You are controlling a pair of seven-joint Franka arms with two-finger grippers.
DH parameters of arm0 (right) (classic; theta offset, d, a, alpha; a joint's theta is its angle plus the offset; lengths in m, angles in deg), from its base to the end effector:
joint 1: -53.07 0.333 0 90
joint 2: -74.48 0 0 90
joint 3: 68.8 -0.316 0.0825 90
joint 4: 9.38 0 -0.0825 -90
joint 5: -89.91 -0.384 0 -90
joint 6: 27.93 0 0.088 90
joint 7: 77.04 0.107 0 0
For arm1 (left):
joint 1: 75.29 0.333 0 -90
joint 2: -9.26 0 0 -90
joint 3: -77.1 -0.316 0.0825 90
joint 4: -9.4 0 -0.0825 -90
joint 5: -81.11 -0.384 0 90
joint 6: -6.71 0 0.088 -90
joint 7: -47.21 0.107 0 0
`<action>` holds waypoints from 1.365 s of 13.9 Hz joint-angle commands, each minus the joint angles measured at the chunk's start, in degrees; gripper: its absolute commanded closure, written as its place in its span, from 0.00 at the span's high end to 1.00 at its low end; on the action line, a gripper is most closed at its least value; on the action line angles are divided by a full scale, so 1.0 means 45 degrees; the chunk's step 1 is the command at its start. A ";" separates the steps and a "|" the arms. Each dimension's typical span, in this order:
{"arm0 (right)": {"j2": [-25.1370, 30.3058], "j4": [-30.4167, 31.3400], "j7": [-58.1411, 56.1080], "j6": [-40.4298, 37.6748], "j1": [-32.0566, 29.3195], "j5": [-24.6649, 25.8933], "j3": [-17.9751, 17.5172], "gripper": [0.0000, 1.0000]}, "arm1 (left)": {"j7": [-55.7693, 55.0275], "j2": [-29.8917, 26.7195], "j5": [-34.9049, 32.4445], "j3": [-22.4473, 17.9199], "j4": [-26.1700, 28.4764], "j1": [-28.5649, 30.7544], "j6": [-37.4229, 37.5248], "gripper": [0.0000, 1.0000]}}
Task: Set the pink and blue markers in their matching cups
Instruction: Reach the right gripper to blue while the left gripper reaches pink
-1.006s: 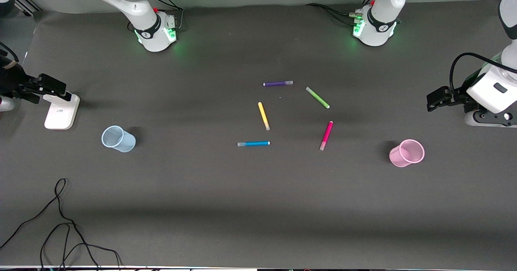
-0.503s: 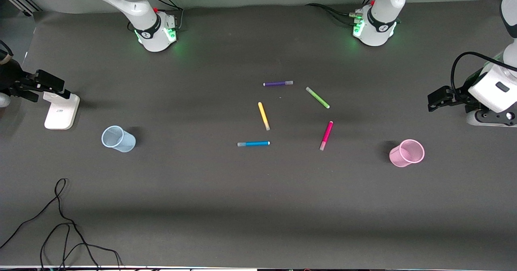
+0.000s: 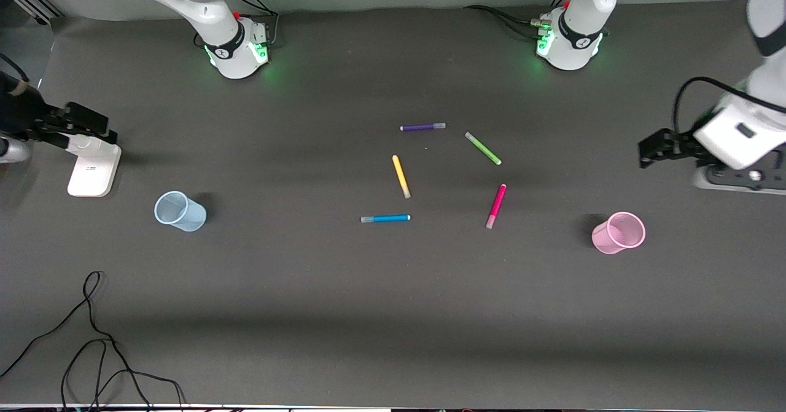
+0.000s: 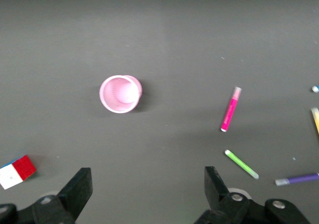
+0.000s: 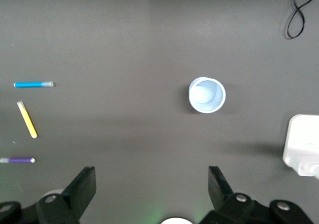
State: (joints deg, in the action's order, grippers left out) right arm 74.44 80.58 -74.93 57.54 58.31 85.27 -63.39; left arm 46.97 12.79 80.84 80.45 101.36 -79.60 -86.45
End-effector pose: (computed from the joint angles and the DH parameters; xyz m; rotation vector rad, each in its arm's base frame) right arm 0.5460 0.0076 0.6182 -3.0591 0.0560 0.1231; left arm 0.5705 -0.0753 0.5783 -3.1305 0.2035 0.0634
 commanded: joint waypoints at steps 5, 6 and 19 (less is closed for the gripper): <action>-0.3050 -0.2252 0.6999 -0.0300 0.2915 -0.0492 -0.0010 1.00 | 0.0230 0.0348 -0.0038 0.1558 0.0167 -0.0429 0.0252 0.97; -0.3811 -0.2837 0.8268 -0.0300 0.3267 -0.0822 -0.0010 1.00 | 0.0211 0.0348 -0.0038 0.1637 0.0285 -0.0565 0.0135 0.97; -0.7977 -0.0736 2.0834 0.6881 0.6118 -0.3013 0.0010 0.98 | 0.0191 0.2629 -0.0077 0.1638 0.3976 -0.1543 -0.5838 0.97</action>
State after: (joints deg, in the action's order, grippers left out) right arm 38.32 74.29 12.45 83.88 83.52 73.15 -64.05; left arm 47.42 22.01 80.77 88.45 118.15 -85.43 -109.23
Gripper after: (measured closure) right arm 0.018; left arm 0.026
